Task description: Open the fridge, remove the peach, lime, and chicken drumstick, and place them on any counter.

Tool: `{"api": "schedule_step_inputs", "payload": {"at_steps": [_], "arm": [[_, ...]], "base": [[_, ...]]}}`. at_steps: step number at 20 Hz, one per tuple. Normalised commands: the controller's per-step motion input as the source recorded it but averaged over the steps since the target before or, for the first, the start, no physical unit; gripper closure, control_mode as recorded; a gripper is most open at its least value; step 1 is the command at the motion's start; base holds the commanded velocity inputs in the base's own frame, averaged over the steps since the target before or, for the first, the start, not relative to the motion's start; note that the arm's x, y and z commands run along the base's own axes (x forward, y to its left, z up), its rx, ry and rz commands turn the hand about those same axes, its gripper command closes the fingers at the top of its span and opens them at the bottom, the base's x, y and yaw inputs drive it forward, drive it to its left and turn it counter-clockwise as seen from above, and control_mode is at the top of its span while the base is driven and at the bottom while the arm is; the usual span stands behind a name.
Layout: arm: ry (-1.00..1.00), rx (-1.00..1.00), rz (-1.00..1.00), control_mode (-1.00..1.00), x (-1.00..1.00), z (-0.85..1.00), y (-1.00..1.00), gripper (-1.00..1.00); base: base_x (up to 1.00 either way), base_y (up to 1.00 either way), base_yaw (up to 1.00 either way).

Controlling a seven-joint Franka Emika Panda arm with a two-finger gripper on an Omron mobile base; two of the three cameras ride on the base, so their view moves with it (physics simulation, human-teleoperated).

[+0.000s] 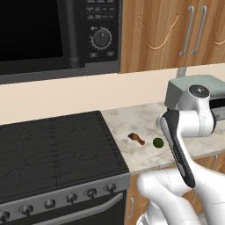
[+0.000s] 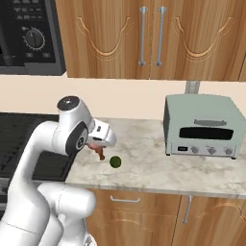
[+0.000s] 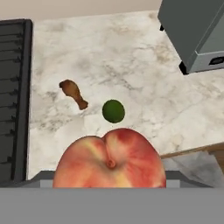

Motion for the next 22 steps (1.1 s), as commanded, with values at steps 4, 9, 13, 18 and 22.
{"api": "schedule_step_inputs", "payload": {"at_steps": [4,9,13,18,22], "arm": [[0.06,-0.04,-0.16,-1.0,0.87,-0.67,-0.81,1.0],[0.17,0.0,-0.13,-1.0,0.84,-0.34,-0.79,1.0],[0.22,0.04,-0.05,-1.0,0.59,-0.17,-0.72,1.0],[0.25,0.12,0.0,-1.0,0.32,-0.07,-0.49,1.0],[0.16,0.1,0.0,-1.0,0.41,-0.34,-0.33,1.0]], "base": [[0.0,0.0,0.0],[0.0,0.0,0.0],[0.0,0.0,0.0],[0.0,0.0,0.0],[0.0,0.0,0.0]]}}
